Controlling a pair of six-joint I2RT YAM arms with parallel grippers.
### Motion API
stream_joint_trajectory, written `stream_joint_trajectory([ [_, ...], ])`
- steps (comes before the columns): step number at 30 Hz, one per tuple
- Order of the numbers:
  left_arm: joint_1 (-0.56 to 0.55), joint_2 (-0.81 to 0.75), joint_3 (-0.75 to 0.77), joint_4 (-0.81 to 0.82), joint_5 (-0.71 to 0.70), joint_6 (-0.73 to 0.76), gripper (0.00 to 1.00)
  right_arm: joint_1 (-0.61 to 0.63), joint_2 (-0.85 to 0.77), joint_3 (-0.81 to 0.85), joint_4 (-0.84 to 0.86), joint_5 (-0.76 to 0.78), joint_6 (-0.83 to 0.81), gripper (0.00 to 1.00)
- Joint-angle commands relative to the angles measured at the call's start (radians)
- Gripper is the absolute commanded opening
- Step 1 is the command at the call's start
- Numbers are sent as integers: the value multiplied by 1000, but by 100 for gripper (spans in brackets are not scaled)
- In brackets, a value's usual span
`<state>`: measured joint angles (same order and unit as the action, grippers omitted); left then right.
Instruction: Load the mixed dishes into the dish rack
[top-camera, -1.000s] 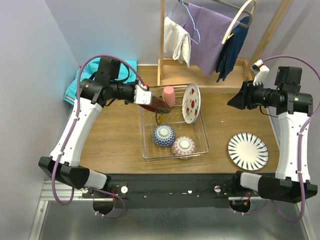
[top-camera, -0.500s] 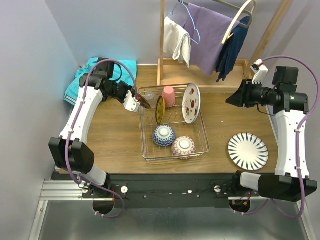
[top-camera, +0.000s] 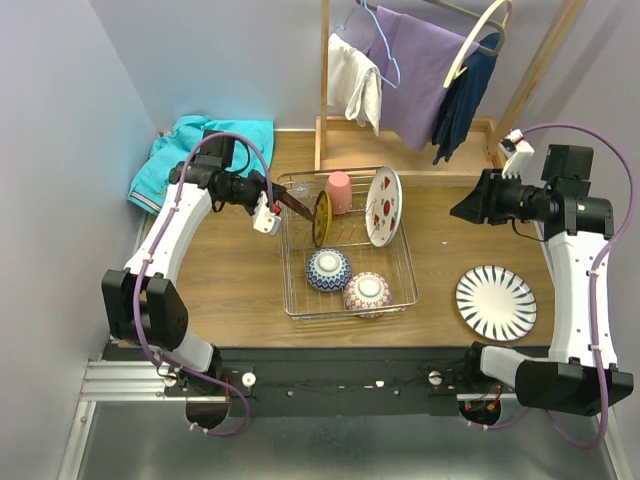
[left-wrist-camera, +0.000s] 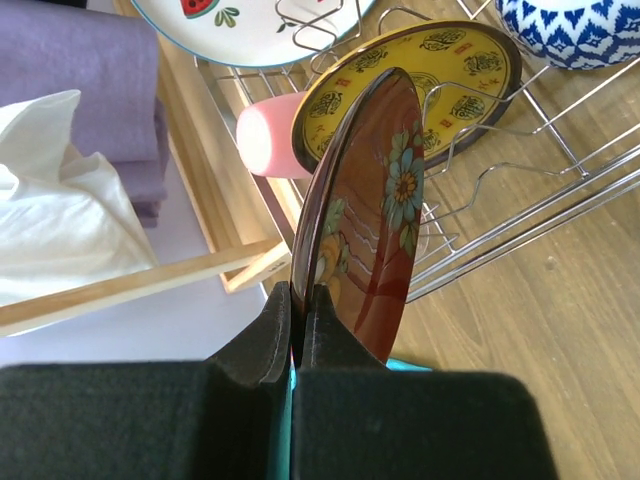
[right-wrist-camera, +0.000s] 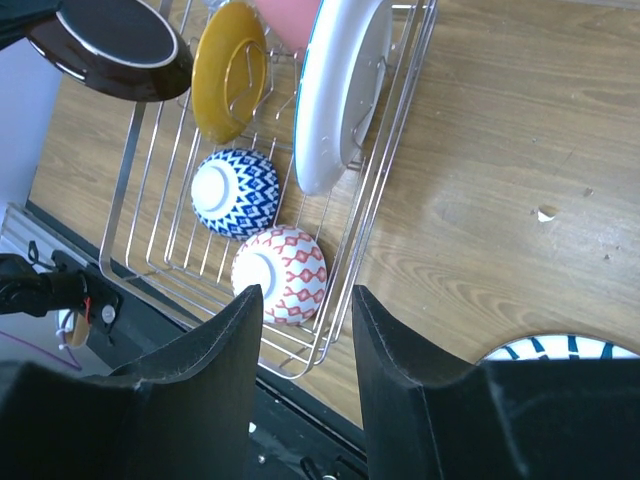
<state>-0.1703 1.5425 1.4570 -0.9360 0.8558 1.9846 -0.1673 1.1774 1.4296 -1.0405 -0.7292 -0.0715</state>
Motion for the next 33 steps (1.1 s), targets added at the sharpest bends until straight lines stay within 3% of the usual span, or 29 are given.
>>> stream_joint_trajectory([
  [1,3,-41,-55,241,75,547,0,-1,-21,-32,20,19,4,49],
  [4,3,-83,-113,478,138,360,0,-1,-13,-35,33,11,13,49],
  [5,0,-97,-153,640,146,302,0,0,-10,-32,37,8,13,49],
  [6,-3,-110,-173,722,144,164,0,0,-4,-31,39,7,15,49],
  [8,-5,-143,-210,912,131,50,0,0,-1,-20,36,1,13,49],
  [11,-5,-188,-222,1012,112,-136,0,0,11,5,19,-9,-11,51],
  [12,-3,-202,-224,1017,108,-171,0,11,16,35,17,-12,-17,66],
  [13,-3,-229,-227,1014,103,-223,0,24,28,54,19,5,-19,70],
  [20,-26,-334,-250,806,74,-230,0,325,161,271,31,207,-112,73],
  [25,-37,-374,-241,714,61,-289,0,635,263,428,25,385,-275,74],
  [27,-49,-383,-230,686,55,-340,0,748,313,494,63,442,-301,83],
  [28,-52,-386,-225,668,49,-348,0,785,329,511,75,477,-341,91],
  [33,-72,-400,-216,637,23,-441,0,1013,314,430,250,596,-465,93],
])
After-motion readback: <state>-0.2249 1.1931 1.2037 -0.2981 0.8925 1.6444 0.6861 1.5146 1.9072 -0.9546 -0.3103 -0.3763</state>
